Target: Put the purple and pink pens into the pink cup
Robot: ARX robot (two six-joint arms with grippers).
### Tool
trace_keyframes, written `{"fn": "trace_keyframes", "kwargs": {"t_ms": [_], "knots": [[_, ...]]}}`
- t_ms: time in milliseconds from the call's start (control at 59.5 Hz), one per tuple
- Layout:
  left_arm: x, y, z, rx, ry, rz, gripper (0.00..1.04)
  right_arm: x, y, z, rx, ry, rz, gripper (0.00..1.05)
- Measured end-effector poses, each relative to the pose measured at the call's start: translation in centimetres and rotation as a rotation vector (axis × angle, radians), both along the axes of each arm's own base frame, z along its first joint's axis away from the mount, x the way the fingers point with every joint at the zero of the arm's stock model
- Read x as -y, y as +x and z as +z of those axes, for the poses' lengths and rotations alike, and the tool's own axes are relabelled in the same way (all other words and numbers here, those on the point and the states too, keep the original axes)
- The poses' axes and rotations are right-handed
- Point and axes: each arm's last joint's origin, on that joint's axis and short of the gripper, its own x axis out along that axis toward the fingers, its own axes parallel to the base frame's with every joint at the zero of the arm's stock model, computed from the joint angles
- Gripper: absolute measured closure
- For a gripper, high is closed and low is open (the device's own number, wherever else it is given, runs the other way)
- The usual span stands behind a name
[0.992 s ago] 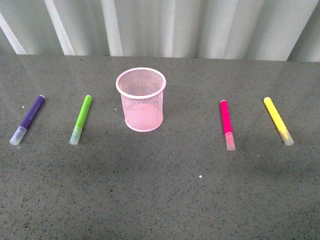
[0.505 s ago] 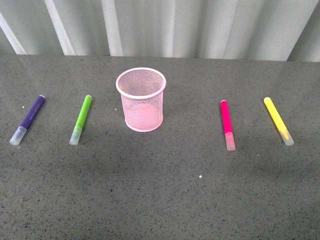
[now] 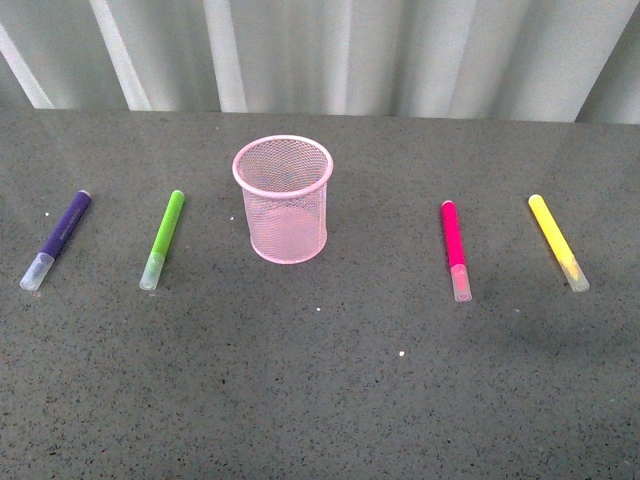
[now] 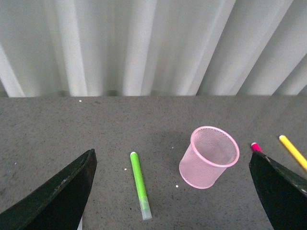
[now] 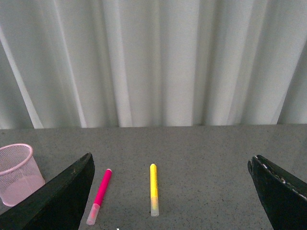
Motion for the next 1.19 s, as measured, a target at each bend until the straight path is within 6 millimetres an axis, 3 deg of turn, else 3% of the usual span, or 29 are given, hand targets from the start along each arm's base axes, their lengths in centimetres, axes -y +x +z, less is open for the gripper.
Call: {"fn": "trace_keyframes", "kwargs": {"t_ms": [303,471,656,1194], "knots": [[-1.1,12.5,-4.4,-0.237,0.222,0.012,0.07,0.0,0.0,0.0,0.000,0.000,0.000,0.07],[-2.5,16.5,-7.8,-0.382,0.331,0.027,0.07,0.0,0.0,0.0,0.000,0.000,0.000,0.07],[-4.1,18.7,-10.1,-0.526,0.352,0.042,0.07,0.0,0.0,0.0,0.000,0.000,0.000,0.07],[-4.5,19.6,-13.5,-0.616,0.380,0.011,0.07,0.0,0.0,0.0,0.000,0.000,0.000,0.07]]}}
